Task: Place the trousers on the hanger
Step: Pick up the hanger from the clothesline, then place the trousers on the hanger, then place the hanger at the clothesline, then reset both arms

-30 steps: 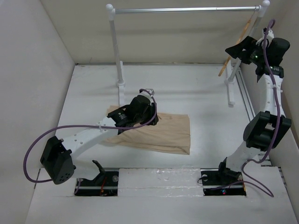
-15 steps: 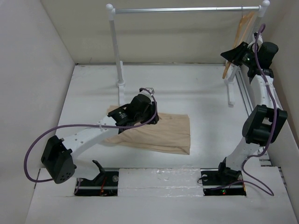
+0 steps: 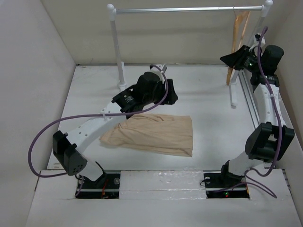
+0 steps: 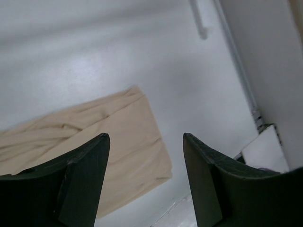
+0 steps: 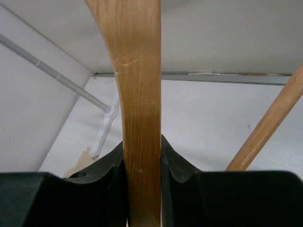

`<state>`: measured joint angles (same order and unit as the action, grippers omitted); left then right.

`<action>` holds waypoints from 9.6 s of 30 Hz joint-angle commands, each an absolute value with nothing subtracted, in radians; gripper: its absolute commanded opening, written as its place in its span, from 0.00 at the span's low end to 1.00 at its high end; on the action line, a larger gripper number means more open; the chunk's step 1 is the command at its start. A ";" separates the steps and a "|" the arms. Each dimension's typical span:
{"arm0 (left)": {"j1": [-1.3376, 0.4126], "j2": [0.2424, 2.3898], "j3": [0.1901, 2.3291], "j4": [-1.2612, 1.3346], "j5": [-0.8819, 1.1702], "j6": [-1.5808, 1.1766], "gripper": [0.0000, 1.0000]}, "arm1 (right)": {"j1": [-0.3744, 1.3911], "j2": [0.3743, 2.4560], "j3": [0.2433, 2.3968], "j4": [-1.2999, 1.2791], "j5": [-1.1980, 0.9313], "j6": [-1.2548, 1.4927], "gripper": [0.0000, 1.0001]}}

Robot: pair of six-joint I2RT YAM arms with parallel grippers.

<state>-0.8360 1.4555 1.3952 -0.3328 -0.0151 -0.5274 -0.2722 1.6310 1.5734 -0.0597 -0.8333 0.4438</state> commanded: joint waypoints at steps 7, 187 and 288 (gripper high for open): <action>-0.838 1.589 1.805 -0.308 0.060 -0.480 0.69 | -0.138 1.388 1.267 -0.143 -0.825 0.235 0.09; -0.925 1.594 2.003 -0.514 -0.250 -0.575 0.00 | 0.667 1.049 0.960 -0.085 -0.379 0.509 0.75; -0.897 1.123 1.240 -0.376 -0.255 -0.626 0.99 | -0.111 0.815 1.054 -0.380 -0.336 0.249 1.00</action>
